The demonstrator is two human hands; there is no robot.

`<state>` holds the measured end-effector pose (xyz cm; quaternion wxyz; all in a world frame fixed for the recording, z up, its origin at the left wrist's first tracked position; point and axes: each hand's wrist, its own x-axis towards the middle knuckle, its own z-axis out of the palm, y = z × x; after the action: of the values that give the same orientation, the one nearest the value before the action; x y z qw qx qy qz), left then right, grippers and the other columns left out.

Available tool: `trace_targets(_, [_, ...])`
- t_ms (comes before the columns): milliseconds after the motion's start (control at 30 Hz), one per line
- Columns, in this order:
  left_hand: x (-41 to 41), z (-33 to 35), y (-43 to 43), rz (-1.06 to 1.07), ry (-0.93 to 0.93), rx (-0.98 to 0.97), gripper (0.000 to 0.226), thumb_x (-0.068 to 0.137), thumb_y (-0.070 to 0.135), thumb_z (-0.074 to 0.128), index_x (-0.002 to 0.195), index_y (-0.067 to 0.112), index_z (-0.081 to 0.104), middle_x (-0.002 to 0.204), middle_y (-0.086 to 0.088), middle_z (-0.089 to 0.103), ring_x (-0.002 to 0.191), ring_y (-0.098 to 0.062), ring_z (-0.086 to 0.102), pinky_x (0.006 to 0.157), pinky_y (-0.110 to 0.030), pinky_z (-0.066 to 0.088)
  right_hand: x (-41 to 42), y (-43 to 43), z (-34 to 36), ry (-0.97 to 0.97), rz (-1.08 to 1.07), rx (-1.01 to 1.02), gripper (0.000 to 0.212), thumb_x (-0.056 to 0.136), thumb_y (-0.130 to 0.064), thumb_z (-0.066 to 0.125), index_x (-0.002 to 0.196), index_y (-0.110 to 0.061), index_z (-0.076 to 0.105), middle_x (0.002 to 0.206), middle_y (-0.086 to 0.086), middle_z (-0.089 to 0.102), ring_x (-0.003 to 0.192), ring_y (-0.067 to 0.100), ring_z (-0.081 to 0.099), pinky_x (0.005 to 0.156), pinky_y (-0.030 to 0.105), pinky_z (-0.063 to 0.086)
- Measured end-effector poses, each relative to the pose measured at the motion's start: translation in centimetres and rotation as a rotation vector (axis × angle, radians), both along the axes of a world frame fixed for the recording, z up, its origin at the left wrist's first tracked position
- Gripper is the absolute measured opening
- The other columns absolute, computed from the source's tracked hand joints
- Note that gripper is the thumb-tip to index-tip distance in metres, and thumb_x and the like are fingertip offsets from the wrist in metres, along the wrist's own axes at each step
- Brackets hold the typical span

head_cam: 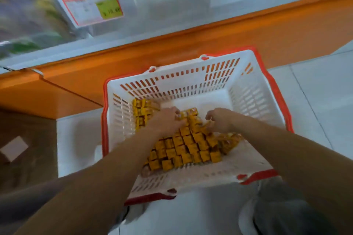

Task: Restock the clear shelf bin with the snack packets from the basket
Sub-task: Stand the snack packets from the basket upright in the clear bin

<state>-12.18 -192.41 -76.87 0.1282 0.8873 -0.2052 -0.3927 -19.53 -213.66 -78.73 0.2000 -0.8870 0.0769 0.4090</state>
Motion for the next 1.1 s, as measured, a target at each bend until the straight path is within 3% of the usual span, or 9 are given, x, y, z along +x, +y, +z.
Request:
trace_targets(133, [0.0,-3.5,-0.8,-0.021,0.006,0.025,0.053,0.095,0.062,0.054,0.129,0.022,0.057,0.129,-0.004,0.063,0.112,-0.023,0.059,0.091,-0.041,0.053,-0.3,0.6,-3.7,0.055,-0.125,0.03,0.076,0.084,-0.06,0.065,0.146,-0.024,0.041,0.142,0.012,0.029,0.113,0.034,0.055,0.085,0.039,0.049])
trace_targets(233, [0.2,-4.6,-1.1,-0.025,0.008,0.019,0.065,0.086,0.077,0.052,0.125,0.026,0.061,0.129,-0.001,0.064,0.111,-0.022,0.06,0.089,-0.04,0.053,-0.4,-0.5,-4.6,0.02,-0.206,0.122,0.071,0.076,-0.053,0.076,0.138,-0.026,0.053,0.127,0.011,0.045,0.094,0.024,0.057,0.077,0.03,0.051])
trace_targets(333, [0.6,-5.0,-1.5,-0.039,0.049,-0.017,0.077,0.077,0.086,0.052,0.133,0.034,0.061,0.136,0.001,0.064,0.116,-0.023,0.061,0.09,-0.038,0.053,-0.2,-1.0,-4.8,-0.094,-0.343,0.265,0.036,0.076,-0.039,0.079,0.109,-0.026,0.072,0.105,0.002,0.067,0.078,0.005,0.062,0.061,0.016,0.048])
trace_targets(400, [1.1,-5.4,-1.4,0.013,0.033,-0.058,0.069,0.081,0.081,0.055,0.13,0.033,0.063,0.13,0.001,0.066,0.106,-0.021,0.063,0.085,-0.038,0.054,0.0,-0.8,-4.5,-0.151,-0.516,0.372,0.018,0.085,-0.037,0.07,0.097,-0.024,0.073,0.099,0.001,0.071,0.08,0.01,0.067,0.068,0.027,0.058])
trace_targets(500, [1.7,-5.6,-1.0,0.148,0.052,-0.147,0.047,0.086,0.073,0.059,0.113,0.034,0.064,0.114,0.005,0.066,0.1,-0.015,0.06,0.08,-0.036,0.054,0.6,0.0,-3.8,-0.126,-0.659,0.407,0.021,0.095,-0.033,0.054,0.104,-0.021,0.068,0.104,0.005,0.068,0.085,0.022,0.068,0.074,0.04,0.06])
trace_targets(667, [2.4,-5.7,-0.9,0.146,0.191,-0.207,0.05,0.083,0.066,0.07,0.121,0.035,0.063,0.108,0.011,0.062,0.095,-0.006,0.06,0.077,-0.029,0.052,1.5,1.5,-3.5,-0.056,-0.534,0.548,0.036,0.088,-0.022,0.059,0.122,-0.032,0.054,0.106,0.004,0.06,0.091,0.023,0.064,0.063,0.03,0.054])
trace_targets(800, [3.2,-5.7,-0.4,0.192,0.364,-0.253,0.052,0.079,0.047,0.083,0.125,0.035,0.063,0.113,0.01,0.067,0.096,-0.002,0.063,0.071,-0.02,0.05,0.7,1.0,-4.1,-0.154,-0.437,0.446,0.04,0.085,-0.018,0.07,0.121,-0.03,0.059,0.104,-0.004,0.061,0.091,0.015,0.061,0.075,0.032,0.053])
trace_targets(933, [2.5,-6.7,-1.0,0.349,0.115,-0.275,0.047,0.09,0.049,0.072,0.129,0.026,0.062,0.119,0.006,0.063,0.101,-0.014,0.063,0.075,-0.027,0.05,0.4,-0.2,-4.8,-0.2,-0.521,0.45,0.03,0.088,-0.041,0.071,0.112,-0.025,0.062,0.094,-0.005,0.065,0.079,0.014,0.066,0.069,0.033,0.056])
trace_targets(1100, [2.3,-7.7,-2.9,0.223,-0.052,-0.134,0.057,0.09,0.053,0.069,0.14,0.03,0.053,0.147,-0.005,0.049,0.132,-0.027,0.049,0.102,-0.041,0.045,0.2,-0.5,-6.2,-0.304,-0.579,0.316,0.044,0.09,-0.058,0.06,0.074,-0.017,0.052,0.067,-0.003,0.052,0.063,0.015,0.053,0.057,0.03,0.036])
